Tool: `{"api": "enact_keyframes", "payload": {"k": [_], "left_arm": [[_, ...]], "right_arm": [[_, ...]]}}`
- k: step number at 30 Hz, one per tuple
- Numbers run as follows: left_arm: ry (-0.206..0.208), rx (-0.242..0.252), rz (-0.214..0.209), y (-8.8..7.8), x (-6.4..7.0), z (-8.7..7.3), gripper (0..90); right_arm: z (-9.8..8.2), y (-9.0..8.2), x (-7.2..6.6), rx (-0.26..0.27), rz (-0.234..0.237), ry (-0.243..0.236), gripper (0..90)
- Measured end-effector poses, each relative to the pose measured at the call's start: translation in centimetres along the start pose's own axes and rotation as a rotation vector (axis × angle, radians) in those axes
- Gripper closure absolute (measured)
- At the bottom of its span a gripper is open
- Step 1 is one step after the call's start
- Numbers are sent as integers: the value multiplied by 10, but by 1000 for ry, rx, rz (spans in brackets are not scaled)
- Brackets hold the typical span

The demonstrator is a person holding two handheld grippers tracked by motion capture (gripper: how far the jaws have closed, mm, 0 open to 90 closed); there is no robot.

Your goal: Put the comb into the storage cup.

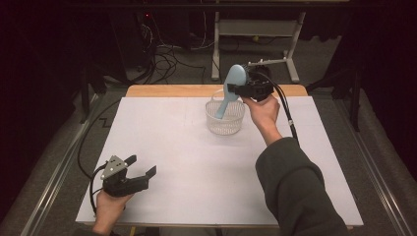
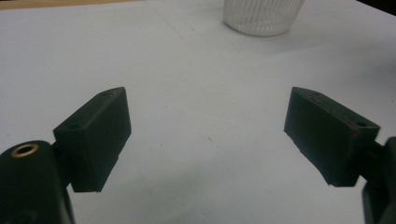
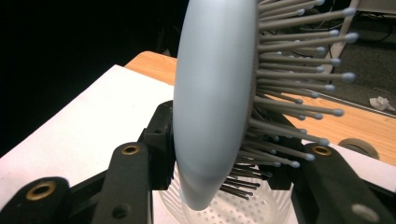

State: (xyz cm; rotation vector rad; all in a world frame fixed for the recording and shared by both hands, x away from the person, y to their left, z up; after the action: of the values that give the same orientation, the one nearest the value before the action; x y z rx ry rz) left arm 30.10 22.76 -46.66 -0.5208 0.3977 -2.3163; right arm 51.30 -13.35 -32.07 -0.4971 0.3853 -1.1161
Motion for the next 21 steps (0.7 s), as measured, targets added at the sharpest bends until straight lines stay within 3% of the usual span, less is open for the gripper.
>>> {"api": "enact_keyframes", "payload": {"k": [12,21], "left_arm": [[2,-5,-7,1,1,0,141],[-2,-11,-15,1,1,-1,141]], "right_arm": [[-7,15,-11,-21,-16,-33,548],[-12,21,-11,-27,-20,-24,541]]}}
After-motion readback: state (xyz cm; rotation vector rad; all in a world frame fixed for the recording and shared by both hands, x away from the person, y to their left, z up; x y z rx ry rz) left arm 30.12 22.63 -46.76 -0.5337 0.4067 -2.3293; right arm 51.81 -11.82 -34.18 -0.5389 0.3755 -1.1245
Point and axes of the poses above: each handheld gripper's, and its own axes: y roughly forward along the jaws, z roughly out of its top, x roughly to its right, the point moved 3 cm from there along y, roughly forward along the jaws, and after that the axes turned 14 degrees about -z, right-handed, at the moved point
